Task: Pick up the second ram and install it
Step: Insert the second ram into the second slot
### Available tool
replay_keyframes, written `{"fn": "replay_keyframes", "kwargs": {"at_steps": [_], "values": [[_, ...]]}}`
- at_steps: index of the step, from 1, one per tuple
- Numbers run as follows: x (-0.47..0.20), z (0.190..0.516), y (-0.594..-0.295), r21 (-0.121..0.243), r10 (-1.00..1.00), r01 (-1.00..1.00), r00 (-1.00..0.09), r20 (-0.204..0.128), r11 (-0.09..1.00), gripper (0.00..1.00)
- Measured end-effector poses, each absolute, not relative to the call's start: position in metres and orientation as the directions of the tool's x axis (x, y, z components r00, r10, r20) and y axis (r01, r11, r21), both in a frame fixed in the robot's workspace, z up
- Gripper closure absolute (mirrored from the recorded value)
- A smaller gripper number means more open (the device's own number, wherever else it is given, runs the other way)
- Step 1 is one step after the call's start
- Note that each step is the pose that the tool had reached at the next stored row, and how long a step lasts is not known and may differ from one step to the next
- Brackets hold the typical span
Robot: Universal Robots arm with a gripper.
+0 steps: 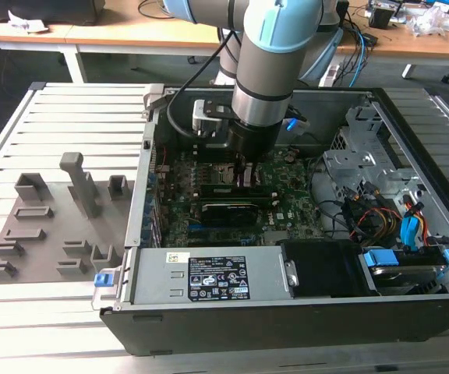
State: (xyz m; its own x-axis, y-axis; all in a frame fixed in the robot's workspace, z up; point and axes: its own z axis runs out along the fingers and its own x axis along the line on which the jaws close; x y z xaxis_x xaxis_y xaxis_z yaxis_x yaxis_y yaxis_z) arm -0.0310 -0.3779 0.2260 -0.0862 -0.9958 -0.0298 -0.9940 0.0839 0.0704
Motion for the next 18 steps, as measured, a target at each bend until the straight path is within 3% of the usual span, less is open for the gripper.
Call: {"fn": "replay_keyframes", "kwargs": {"at_steps": [18], "values": [[-0.0317,0.2245,-0.3786,0.069,-0.996,-0.995,-0.076,-0.039,0.074,0.86]]}}
